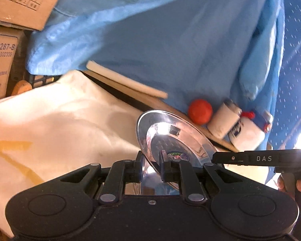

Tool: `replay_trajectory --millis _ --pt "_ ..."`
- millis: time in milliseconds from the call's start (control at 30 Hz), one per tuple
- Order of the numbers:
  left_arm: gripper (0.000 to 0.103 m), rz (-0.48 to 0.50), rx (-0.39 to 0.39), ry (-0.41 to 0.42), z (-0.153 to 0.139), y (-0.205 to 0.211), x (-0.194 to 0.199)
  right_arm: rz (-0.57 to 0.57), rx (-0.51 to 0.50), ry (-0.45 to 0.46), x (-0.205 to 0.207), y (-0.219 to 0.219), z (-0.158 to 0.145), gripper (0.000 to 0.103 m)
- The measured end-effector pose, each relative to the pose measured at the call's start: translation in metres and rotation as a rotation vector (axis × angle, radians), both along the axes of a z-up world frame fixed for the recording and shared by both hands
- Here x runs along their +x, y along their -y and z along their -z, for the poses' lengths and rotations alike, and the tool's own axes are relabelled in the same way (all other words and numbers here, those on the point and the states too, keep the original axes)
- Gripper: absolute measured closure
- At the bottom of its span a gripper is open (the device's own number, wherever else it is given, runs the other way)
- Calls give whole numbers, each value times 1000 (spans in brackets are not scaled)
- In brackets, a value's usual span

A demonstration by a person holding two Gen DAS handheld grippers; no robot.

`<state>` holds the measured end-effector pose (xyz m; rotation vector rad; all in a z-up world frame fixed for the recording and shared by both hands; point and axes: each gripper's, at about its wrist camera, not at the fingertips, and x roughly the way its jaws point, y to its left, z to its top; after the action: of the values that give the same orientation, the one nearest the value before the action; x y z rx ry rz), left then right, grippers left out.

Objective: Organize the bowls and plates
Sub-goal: 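Carry the small plate with both tools and lower it onto the plate stack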

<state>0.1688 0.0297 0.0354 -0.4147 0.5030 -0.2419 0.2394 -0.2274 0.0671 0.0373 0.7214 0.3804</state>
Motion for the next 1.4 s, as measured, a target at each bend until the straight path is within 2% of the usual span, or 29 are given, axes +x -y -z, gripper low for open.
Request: replay_trajectory --millis 233,533,867,1133,1400 --pt "85 45 85 -30 7 14 -6 8 14 -41 -17 16 21 89" --pt "83 86 204 -52 12 28 -6 7 20 -89 -18 24 38 89" --pt "78 120 304 -73 17 40 -2 -2 1 -110 -15 25 43 89" --pt "75 145 360 -75 14 47 -2 -31 26 -109 -15 25 39 89" --pt "74 143 393 -81 14 50 -1 -70 -9 -86 -20 12 34 89"
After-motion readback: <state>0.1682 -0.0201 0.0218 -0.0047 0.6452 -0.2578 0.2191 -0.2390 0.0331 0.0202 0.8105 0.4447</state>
